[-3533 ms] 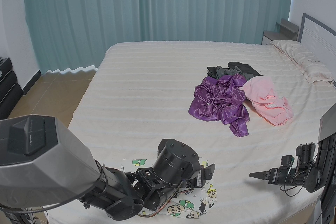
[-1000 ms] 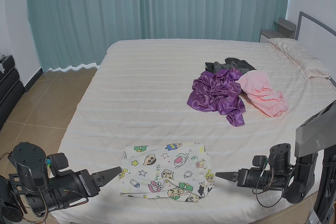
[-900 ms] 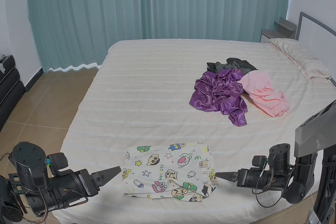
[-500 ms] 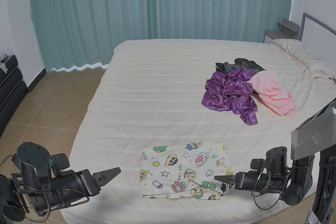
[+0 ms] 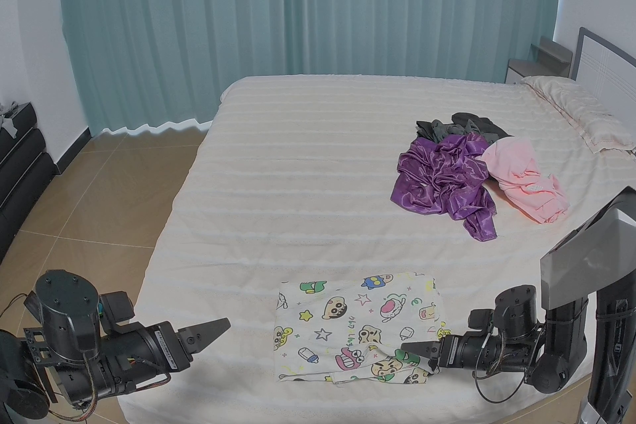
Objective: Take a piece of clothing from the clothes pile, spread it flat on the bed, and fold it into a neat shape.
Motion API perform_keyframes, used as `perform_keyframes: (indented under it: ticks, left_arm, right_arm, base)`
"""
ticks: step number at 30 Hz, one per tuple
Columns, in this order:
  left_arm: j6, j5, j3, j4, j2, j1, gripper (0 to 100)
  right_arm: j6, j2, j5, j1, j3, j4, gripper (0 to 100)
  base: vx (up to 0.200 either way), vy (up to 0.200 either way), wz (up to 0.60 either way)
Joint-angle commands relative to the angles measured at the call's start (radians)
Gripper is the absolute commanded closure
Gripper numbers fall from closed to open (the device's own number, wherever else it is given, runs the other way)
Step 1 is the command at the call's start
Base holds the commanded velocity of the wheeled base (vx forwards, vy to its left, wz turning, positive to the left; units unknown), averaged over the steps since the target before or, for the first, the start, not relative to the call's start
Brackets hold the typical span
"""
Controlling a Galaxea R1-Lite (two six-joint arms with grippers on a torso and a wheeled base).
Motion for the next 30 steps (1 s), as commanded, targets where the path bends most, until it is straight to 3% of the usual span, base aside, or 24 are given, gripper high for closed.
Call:
perform_keyframes:
  ticks: [1, 6, 7, 15, 30]
  left_arm:
    - [0.0, 0.002, 0.0, 0.0, 0.004, 0.0, 0]
    - [-0.001, 0.0, 0.0, 0.0, 0.004, 0.0, 0]
    - [-0.001, 0.0, 0.0, 0.0, 0.004, 0.0, 0]
    - [0.0, 0.0, 0.0, 0.0, 0.004, 0.0, 0]
    - [0.0, 0.002, 0.0, 0.0, 0.004, 0.0, 0]
  right_arm:
    - [-0.001, 0.009, 0.002, 0.008, 0.016, -0.009, 0]
    - [-0.003, 0.038, 0.001, 0.019, 0.005, -0.009, 0]
    - [-0.005, 0.043, 0.001, 0.02, 0.005, -0.009, 100]
    - [-0.028, 0.04, -0.055, 0.02, 0.019, -0.009, 100]
    - [-0.072, -0.067, -0.056, -0.059, 0.103, -0.007, 100]
  base:
    - [0.0, 0.0, 0.0]
    - [0.0, 0.0, 0.0]
    - [0.0, 0.0, 0.0]
    - [0.0, 0.0, 0.0]
    - [0.0, 0.0, 0.0]
